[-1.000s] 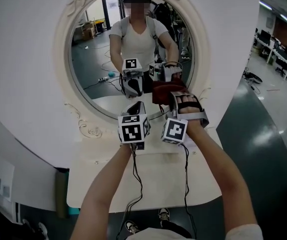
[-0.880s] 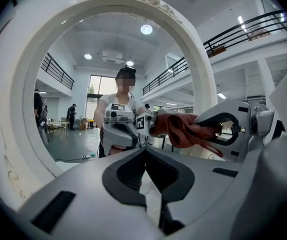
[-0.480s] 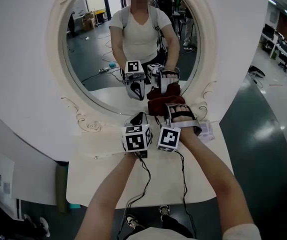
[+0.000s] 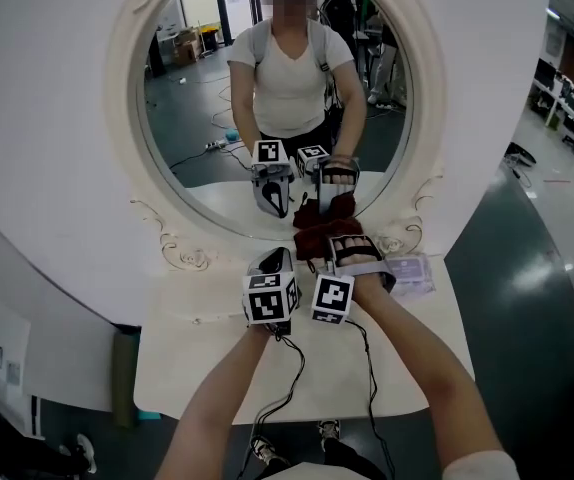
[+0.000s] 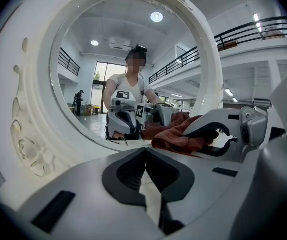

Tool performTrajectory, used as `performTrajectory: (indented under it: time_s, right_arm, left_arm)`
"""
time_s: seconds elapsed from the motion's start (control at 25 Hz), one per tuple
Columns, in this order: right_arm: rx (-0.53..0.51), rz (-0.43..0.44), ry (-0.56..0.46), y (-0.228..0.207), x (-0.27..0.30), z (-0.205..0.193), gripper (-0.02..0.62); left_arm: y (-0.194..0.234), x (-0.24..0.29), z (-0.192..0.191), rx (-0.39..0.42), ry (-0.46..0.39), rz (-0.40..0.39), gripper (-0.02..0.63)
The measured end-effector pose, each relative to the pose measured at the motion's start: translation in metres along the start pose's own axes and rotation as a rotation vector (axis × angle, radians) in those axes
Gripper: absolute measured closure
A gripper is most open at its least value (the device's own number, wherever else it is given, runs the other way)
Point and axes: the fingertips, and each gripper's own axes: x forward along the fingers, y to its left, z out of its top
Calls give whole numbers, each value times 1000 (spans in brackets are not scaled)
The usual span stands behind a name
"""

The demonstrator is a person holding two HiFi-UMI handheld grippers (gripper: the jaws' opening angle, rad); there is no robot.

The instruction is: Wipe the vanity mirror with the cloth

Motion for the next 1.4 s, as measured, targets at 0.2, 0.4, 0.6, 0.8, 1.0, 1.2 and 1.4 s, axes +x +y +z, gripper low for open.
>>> performTrajectory:
  time_s: [0.2, 0.4, 0.6, 0.8, 1.0, 1.2, 1.4]
  right_arm:
    - [-5, 7, 0, 3, 3, 4, 532]
    - [21, 12, -5, 4, 2, 4, 532]
    - [100, -32, -51, -10, -8, 7, 532]
    - [232, -131, -137, -44, -36, 12, 532]
    - [486, -175, -239, -78, -79, 0, 532]
    - [777, -161, -312, -94, -122, -28, 532]
    - [1053, -64, -351, -57, -143, -47, 532]
  left_arm:
    - [10, -3, -4, -3, 3, 13, 595]
    - [18, -11, -7, -26, 1, 26, 595]
    - [25, -20, -1, -38, -19, 35, 595]
    - [24, -42, 12, -46, -70, 16, 595]
    - [16, -74, 17, -23, -118, 5, 595]
    - [0, -113, 25, 15, -174, 17, 595]
    - [-13, -151, 17, -33, -216, 103, 595]
